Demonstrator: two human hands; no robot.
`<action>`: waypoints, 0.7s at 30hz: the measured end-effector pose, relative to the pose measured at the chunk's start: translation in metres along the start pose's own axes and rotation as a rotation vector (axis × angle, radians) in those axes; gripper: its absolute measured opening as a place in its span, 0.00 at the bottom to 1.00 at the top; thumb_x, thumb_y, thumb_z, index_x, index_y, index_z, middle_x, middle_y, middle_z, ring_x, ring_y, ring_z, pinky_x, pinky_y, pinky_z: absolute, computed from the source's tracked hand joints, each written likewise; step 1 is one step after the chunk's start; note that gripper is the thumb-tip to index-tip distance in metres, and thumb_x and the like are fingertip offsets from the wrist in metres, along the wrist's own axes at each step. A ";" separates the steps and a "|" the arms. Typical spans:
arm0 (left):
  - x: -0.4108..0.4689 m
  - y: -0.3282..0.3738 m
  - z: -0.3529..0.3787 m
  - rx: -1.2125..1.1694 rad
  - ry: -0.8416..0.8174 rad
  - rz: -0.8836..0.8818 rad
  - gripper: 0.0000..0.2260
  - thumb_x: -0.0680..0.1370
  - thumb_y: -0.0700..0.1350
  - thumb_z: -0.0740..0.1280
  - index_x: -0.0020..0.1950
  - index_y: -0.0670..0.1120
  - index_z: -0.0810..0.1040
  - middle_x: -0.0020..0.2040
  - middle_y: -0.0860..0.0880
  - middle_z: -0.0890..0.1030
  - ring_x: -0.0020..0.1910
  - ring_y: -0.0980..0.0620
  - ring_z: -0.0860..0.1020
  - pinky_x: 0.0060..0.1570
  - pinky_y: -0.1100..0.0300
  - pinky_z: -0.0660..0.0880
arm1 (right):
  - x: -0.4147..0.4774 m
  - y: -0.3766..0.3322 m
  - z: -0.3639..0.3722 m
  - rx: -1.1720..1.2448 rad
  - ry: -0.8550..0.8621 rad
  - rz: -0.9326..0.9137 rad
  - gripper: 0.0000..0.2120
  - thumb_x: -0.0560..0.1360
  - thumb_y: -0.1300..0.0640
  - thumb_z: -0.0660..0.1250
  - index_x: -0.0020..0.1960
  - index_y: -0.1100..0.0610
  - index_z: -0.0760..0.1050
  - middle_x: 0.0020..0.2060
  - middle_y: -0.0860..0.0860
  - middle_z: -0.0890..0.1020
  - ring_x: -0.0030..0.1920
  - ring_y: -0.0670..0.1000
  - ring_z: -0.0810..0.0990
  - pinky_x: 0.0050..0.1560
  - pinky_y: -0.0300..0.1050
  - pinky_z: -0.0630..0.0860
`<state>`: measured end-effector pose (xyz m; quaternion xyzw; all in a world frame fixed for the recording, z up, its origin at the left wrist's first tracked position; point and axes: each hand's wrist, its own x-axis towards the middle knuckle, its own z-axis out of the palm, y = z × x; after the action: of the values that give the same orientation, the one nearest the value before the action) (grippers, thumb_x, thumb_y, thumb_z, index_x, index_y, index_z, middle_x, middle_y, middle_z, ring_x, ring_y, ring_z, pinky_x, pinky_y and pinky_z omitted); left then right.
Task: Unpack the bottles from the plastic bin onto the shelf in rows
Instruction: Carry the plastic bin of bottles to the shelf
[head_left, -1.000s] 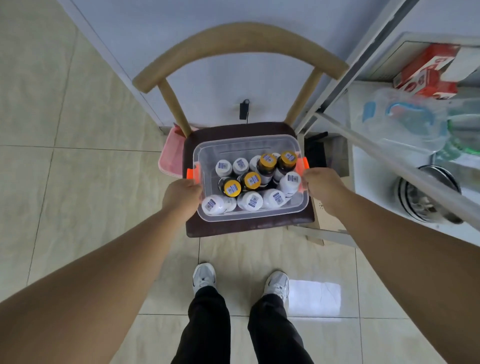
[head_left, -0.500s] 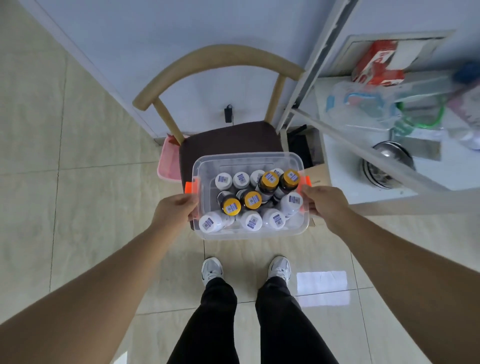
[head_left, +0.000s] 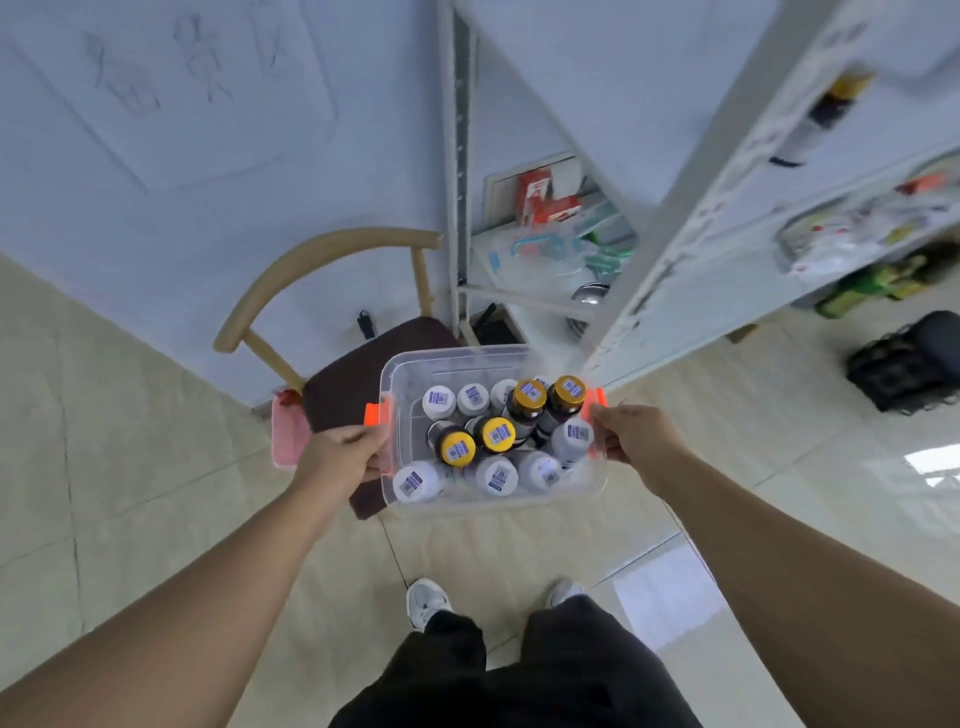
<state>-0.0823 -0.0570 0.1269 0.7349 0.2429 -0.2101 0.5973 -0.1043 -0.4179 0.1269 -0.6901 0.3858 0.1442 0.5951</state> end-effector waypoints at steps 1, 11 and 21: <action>-0.005 0.002 0.006 0.015 -0.021 0.009 0.08 0.78 0.48 0.73 0.47 0.43 0.85 0.40 0.42 0.86 0.38 0.48 0.84 0.43 0.56 0.81 | -0.007 0.005 -0.012 0.020 0.007 0.000 0.16 0.74 0.51 0.75 0.40 0.64 0.80 0.32 0.57 0.84 0.28 0.51 0.82 0.31 0.42 0.79; -0.069 0.013 0.131 0.128 -0.127 0.047 0.06 0.77 0.46 0.73 0.42 0.47 0.87 0.40 0.43 0.87 0.37 0.49 0.85 0.45 0.53 0.81 | -0.044 0.067 -0.165 0.146 0.043 0.017 0.16 0.76 0.54 0.74 0.47 0.70 0.81 0.39 0.62 0.80 0.39 0.56 0.77 0.46 0.54 0.82; -0.126 0.052 0.344 0.242 -0.327 0.133 0.07 0.78 0.44 0.72 0.45 0.41 0.85 0.36 0.43 0.85 0.34 0.48 0.80 0.40 0.55 0.79 | -0.071 0.129 -0.365 0.296 0.270 0.024 0.17 0.76 0.53 0.72 0.47 0.70 0.81 0.38 0.61 0.80 0.39 0.56 0.78 0.53 0.58 0.81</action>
<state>-0.1572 -0.4156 0.1743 0.7718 0.0667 -0.3143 0.5488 -0.3371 -0.7324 0.1728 -0.6034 0.4873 -0.0009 0.6313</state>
